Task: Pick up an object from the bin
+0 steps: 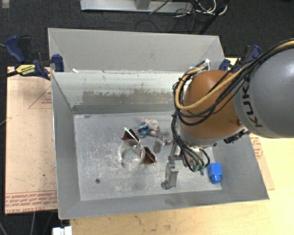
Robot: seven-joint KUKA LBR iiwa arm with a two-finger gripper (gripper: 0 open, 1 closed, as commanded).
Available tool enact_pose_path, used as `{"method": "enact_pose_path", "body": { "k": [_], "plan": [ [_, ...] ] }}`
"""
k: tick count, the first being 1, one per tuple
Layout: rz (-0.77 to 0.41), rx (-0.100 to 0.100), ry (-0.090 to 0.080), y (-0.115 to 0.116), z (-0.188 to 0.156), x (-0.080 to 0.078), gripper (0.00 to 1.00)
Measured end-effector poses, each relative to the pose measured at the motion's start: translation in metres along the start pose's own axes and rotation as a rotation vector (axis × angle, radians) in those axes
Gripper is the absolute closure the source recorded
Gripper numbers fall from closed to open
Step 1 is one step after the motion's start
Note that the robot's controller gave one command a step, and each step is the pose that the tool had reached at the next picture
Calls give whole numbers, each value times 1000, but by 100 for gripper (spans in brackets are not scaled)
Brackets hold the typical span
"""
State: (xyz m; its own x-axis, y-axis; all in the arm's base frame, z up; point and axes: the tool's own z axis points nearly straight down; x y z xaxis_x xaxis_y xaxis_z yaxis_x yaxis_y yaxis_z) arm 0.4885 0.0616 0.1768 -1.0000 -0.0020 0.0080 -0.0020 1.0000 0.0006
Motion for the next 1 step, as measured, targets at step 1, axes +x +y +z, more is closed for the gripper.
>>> {"method": "enact_pose_path", "body": {
  "k": [1],
  "plan": [
    [2, -1, -8, 0, -4, -2, 0]
  ]
}}
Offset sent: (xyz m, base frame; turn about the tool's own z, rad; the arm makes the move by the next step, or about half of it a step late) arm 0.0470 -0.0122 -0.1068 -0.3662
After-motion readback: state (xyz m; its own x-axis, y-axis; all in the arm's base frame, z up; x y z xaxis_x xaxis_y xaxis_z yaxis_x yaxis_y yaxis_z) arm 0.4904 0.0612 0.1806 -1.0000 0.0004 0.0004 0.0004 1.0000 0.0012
